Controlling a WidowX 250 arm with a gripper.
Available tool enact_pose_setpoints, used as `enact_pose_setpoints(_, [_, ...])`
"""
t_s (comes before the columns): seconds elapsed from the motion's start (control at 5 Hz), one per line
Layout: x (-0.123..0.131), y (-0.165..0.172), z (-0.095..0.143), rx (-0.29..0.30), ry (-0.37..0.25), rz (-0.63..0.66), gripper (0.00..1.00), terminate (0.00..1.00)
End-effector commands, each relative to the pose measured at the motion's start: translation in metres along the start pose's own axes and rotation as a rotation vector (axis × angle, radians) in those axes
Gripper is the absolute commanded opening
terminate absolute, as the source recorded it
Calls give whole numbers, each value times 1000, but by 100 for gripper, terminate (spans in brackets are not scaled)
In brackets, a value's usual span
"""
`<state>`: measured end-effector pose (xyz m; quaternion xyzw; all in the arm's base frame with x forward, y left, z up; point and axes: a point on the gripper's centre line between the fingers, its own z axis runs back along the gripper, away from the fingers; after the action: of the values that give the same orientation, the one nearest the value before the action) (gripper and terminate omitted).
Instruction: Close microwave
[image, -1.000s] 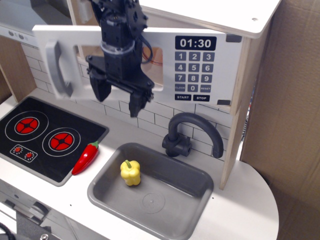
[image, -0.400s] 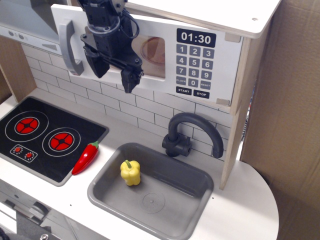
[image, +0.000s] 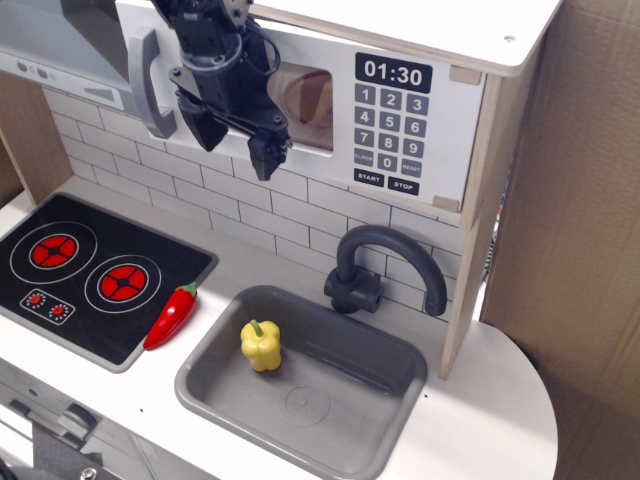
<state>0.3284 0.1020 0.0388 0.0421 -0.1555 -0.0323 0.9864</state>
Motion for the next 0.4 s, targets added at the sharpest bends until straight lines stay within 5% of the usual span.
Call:
enact_pose_setpoints(0.0, [30, 7, 12, 23, -84, -6, 100, 0])
enact_pose_setpoints(0.2, [36, 11, 12, 25, -98, -24, 100, 0])
